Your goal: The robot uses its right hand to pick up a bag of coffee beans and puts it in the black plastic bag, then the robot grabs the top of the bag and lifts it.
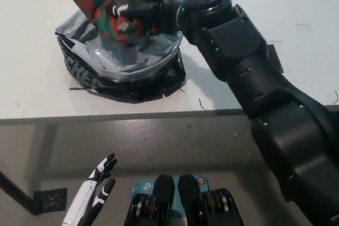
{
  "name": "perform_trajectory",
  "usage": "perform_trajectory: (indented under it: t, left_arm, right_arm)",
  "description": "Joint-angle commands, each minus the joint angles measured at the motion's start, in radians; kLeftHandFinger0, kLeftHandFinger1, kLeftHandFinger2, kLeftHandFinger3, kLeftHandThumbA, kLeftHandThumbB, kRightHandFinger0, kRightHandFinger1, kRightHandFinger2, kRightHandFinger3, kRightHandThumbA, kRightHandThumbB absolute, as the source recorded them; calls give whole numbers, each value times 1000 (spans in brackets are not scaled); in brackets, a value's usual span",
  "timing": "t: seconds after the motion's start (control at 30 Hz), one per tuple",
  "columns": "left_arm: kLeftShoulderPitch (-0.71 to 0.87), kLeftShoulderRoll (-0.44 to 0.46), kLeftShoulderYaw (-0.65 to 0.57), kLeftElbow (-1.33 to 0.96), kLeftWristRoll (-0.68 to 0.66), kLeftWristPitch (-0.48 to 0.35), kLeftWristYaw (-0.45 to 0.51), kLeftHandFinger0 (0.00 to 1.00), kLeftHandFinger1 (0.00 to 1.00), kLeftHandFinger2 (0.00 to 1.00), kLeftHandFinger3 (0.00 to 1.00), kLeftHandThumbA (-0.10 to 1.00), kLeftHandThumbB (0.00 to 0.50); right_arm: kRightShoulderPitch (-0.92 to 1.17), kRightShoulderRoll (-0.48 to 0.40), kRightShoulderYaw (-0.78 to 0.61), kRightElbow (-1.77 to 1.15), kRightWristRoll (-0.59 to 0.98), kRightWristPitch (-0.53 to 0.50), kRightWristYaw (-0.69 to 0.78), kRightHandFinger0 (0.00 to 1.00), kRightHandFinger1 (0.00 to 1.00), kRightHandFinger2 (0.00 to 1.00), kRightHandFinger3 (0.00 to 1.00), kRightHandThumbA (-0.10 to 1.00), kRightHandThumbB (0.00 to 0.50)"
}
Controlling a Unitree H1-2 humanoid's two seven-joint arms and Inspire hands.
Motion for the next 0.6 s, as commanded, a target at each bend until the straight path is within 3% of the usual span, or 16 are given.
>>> perform_trajectory:
  t: [0.0,0.1,0.17,0.3,0.33,0.43,0.5,0.53,0.57]
  left_arm:
    - [-5,14,-4,-28,1,-8,-12,1000,1000,1000,1000,995,207]
    - [-7,14,-5,-29,-8,-4,-16,1000,1000,1000,1000,991,207]
    - [-9,15,-7,-35,-12,-2,-21,1000,1000,1000,1000,988,207]
    - [-13,16,-8,-35,-20,-4,-25,1000,1000,1000,1000,983,210]
    - [-15,17,-8,-34,-18,-2,-25,1000,1000,1000,1000,981,212]
    - [-20,21,-12,-36,-2,1,-24,1000,1000,1000,1000,992,216]
    - [-22,23,-14,-40,8,3,-24,1000,1000,1000,1000,1000,218]
    - [-22,23,-16,-43,10,6,-24,1000,1000,1000,1000,1000,220]
    - [-21,24,-17,-46,13,10,-24,1000,1000,1000,1000,1000,220]
  right_arm:
    - [-128,13,64,36,-99,-149,-18,0,464,852,632,-100,181]
    - [-129,21,80,63,-113,-162,-21,0,454,825,701,-100,193]
    - [-133,25,151,90,-184,-203,-19,0,370,764,762,-100,160]
    - [-138,32,184,116,-209,-227,-30,0,372,791,896,-100,145]
    - [-139,34,188,124,-214,-236,-34,0,399,791,985,-100,155]
    - [-136,34,228,126,-260,-281,-52,0,425,799,1000,-100,169]
    - [-129,36,254,125,-293,-323,-84,32,488,857,995,-100,191]
    - [-127,37,270,123,-312,-328,-99,139,625,990,995,-100,206]
    - [-125,39,288,119,-332,-332,-117,195,619,919,959,-100,202]
